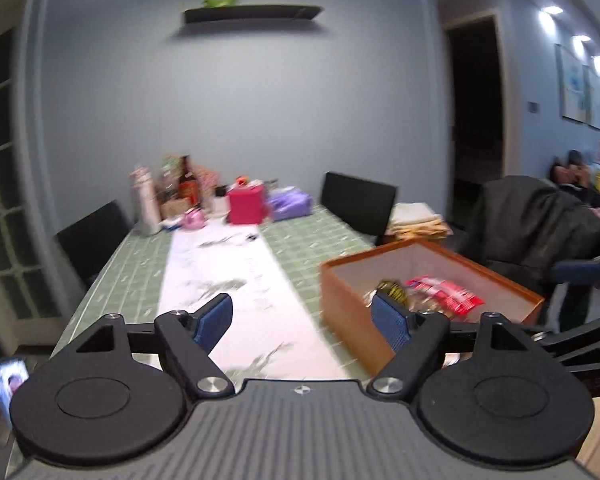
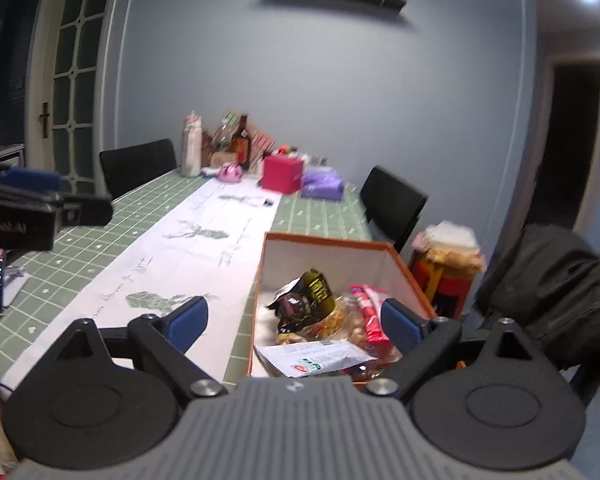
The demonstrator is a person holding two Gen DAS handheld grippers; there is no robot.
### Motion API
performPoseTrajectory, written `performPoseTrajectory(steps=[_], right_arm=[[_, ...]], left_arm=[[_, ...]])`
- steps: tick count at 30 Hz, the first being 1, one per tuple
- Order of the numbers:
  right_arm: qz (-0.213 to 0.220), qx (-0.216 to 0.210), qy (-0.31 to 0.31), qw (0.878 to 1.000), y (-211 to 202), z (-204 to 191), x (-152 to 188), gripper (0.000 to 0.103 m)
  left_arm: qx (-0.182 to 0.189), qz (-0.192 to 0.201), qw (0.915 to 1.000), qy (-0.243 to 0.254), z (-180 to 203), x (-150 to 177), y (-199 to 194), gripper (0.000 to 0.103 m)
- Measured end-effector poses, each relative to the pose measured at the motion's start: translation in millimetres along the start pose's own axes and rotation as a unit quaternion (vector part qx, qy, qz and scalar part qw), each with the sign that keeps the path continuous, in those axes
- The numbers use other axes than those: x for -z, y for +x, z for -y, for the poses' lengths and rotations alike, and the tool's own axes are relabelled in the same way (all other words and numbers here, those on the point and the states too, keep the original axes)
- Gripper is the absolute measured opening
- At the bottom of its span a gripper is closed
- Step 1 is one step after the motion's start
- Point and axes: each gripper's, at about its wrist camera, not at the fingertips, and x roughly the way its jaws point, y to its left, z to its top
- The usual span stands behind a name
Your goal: Organize snacks
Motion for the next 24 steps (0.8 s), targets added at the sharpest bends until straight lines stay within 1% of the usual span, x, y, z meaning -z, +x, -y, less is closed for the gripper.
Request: performPoseTrajectory(steps=[2, 4, 8, 11, 15, 18, 21, 24], right_arm=[[0.014, 0.020, 0.012, 1.000, -6, -8, 6, 0.099], [0.022, 0.032, 0.021, 0.999, -10, -16, 13, 0.099], [0.020, 0.044, 0.033, 0.998, -11, -26, 27, 0.099], [0.012, 0.048, 0.054, 0.997, -7, -26, 39, 0.099], [-0.004, 0.056, 0.053, 0.997, 2, -31, 51, 0.099], [-0.019, 0.053, 0.060, 0.997, 7, -32, 61, 0.099], [-0.035, 0.047, 0.074, 0.996, 10, -31, 68, 0.099], [-0.042, 0.042, 0.082, 0.995, 11, -30, 70, 0.099]], left_arm=[[-0.011, -0.004, 0.9999, -0.008, -3, 10, 2, 0.093], [-0.019, -0.017, 0.9997, -0.004, -5, 20, 4, 0.093], [-0.024, -0.035, 0.9991, 0.000, -6, 40, 10, 0.093], [-0.026, -0.053, 0.9983, -0.006, -11, 51, 17, 0.093], [-0.028, -0.065, 0.9973, -0.019, -14, 66, 16, 0.093], [-0.032, -0.075, 0.9965, -0.019, -14, 76, 18, 0.093], [-0.024, -0.087, 0.9957, -0.021, -13, 80, 19, 0.093], [-0.024, -0.088, 0.9957, -0.017, -11, 82, 17, 0.093]])
